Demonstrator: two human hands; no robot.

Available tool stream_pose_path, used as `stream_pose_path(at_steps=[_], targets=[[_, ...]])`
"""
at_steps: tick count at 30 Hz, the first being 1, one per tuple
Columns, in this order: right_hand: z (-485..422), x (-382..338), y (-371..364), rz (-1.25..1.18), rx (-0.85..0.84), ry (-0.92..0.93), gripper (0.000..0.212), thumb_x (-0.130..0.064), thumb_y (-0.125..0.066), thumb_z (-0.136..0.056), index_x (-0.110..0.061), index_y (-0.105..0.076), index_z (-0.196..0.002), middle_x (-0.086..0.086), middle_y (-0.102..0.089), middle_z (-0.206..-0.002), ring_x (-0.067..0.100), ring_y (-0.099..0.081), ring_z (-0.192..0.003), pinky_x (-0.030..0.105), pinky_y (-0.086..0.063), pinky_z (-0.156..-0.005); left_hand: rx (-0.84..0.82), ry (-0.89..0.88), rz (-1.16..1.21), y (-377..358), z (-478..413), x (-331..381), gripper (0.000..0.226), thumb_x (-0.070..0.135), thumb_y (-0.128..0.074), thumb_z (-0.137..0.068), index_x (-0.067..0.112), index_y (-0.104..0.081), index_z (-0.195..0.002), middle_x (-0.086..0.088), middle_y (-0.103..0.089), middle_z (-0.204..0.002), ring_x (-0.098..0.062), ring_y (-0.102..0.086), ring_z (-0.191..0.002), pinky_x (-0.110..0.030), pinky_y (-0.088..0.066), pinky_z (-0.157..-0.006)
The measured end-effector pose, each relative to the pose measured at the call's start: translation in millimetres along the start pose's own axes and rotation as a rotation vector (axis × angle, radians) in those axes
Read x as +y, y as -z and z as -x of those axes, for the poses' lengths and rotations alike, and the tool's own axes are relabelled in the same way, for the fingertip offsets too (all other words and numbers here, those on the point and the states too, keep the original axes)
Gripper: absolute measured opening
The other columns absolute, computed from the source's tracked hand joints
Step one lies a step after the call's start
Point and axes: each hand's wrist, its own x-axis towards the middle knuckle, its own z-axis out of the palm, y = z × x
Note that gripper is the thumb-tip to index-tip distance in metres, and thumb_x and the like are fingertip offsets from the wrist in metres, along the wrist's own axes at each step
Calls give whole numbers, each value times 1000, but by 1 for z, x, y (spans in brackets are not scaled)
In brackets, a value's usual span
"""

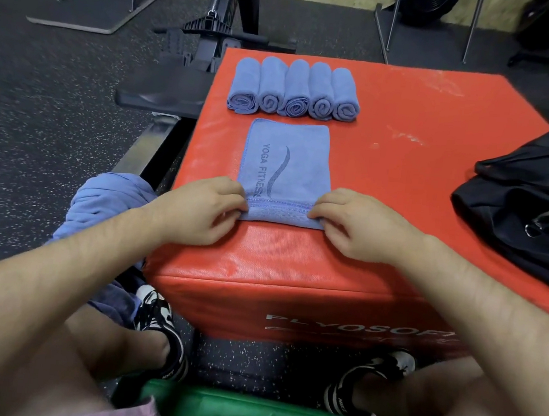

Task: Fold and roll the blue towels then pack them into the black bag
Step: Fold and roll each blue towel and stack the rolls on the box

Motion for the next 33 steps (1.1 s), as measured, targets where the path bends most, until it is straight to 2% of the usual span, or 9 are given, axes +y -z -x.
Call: stream_pose_path(at_steps=[4,10,16,19,21,25,28,30,33], targets=[[-1,3,2,-94,-48,-64,25,-18,-65,-85,-20,-65,-110,-7,-63,-106,18,-54,-101,33,-47,-91,-50,55,81,3,0,-8,26,32,-72,-90,11,-64,-102,-2,-59,-98,-20,-54,-90,-31,-44,-87],[-10,4,9,-163,-62,-208,28,-11,-59,-85,-20,-63,-111,-6,-66,-100,17,-59,-87,31,-47,-80,-66,219,157,3,-15,-5,18,15,-73,-88,14,-61,-101,2,-61,-92,-17,-51,-87,-21,-36,-78],[-13,10,12,-316,-68,-294,28,-6,-57,-83,-23,-61,-105,-7,-64,-93,14,-54,-75,30,-45,-73,-168,451,295,5,-25,-9,11,12,-65,-92,18,-55,-94,5,-62,-83,-20,-56,-78,-34,-42,-72],[-16,13,4,-249,19,-229,25,-1,-56,-84,-18,-66,-100,-6,-57,-98,8,-49,-84,25,-40,-79,-41,365,198,-2,-27,-12,7,9,-67,-89,15,-63,-92,3,-56,-90,-17,-48,-84,-33,-40,-79],[-16,14,1,-145,59,-171,25,-2,-55,-86,-18,-64,-102,-3,-57,-102,17,-52,-95,33,-45,-85,41,276,126,-5,-27,-13,9,8,-64,-88,14,-67,-95,-1,-55,-96,-20,-46,-89,-33,-38,-84],[-11,7,2,-29,66,-78,21,-8,-53,-89,-18,-63,-104,-3,-61,-101,21,-55,-98,40,-50,-84,27,131,72,-3,-27,-4,18,7,-52,-88,12,-67,-96,-4,-61,-95,-27,-56,-89,-36,-44,-82],[-5,8,2,20,26,-56,25,-23,-62,-85,-17,-63,-109,-2,-62,-106,22,-56,-100,39,-49,-86,18,101,60,-2,-20,-8,16,21,-62,-93,12,-69,-105,-2,-61,-100,-23,-59,-94,-35,-48,-87],[-5,11,1,23,3,-75,31,-26,-66,-85,-17,-60,-114,-2,-61,-110,23,-55,-104,39,-49,-90,-36,120,50,-3,-17,-13,32,33,-72,-90,12,-66,-113,-2,-60,-107,-22,-58,-99,-35,-48,-91],[-9,11,1,-47,14,-116,30,-19,-64,-86,-18,-59,-115,-3,-62,-109,21,-54,-104,38,-48,-91,-58,151,71,-2,-20,-15,35,25,-76,-87,13,-64,-117,-2,-61,-111,-21,-57,-103,-32,-46,-93]])
